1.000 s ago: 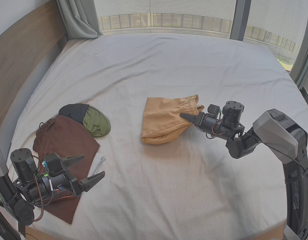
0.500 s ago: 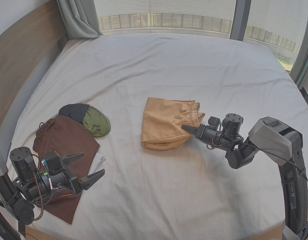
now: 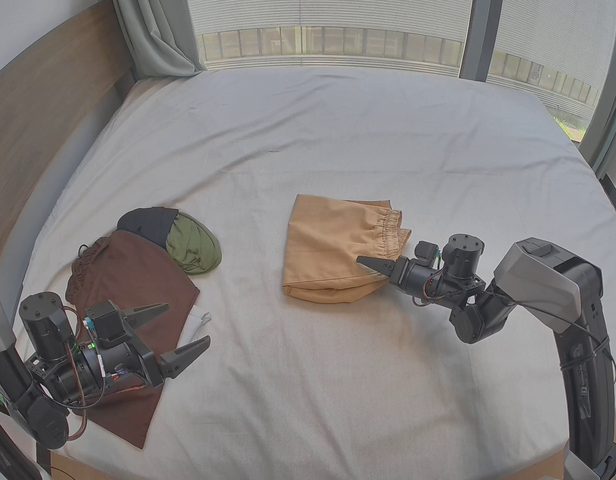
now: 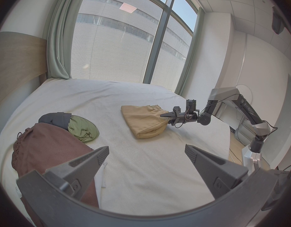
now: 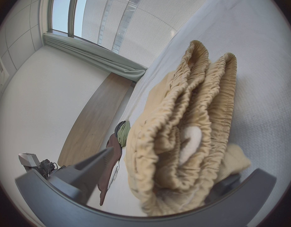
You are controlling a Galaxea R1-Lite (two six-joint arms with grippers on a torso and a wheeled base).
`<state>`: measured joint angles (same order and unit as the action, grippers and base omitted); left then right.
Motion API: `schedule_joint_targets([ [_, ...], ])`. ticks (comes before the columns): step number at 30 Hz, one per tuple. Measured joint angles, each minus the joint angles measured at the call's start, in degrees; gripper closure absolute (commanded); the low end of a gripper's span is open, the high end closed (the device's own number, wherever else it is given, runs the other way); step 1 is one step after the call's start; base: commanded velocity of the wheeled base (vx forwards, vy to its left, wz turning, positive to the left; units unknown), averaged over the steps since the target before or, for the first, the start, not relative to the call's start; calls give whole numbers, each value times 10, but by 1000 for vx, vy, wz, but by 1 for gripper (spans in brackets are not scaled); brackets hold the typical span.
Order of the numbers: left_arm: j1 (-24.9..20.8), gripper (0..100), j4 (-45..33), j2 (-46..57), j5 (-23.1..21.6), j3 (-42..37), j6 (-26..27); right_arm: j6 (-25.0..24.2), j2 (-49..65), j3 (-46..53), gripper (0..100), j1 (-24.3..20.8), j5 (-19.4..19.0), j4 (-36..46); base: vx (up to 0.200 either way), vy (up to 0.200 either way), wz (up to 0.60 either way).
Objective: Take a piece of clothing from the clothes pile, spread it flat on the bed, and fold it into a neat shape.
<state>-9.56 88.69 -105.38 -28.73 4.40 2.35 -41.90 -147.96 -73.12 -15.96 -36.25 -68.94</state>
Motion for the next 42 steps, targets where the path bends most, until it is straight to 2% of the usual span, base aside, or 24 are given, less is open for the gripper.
schedule_joint_targets([
  [4,1,0,0,1,-1,0,0,1,3,19,0,5,0,-9,0,0,0],
  [12,1,0,0,7,-5,1,0,2,28,63,0,59,0,-30,0,0,0],
  [19,1,0,0,9,-5,3,0,2,68,70,0,82,0,-32,0,0,0],
  [23,1,0,0,9,-5,3,0,2,91,70,0,78,0,-42,0,0,0],
  [36,1,0,0,10,-5,3,0,4,117,66,0,19,0,-45,0,0,0],
  [42,2,0,0,10,-5,2,0,36,92,66,0,0,1,-41,0,0,0],
])
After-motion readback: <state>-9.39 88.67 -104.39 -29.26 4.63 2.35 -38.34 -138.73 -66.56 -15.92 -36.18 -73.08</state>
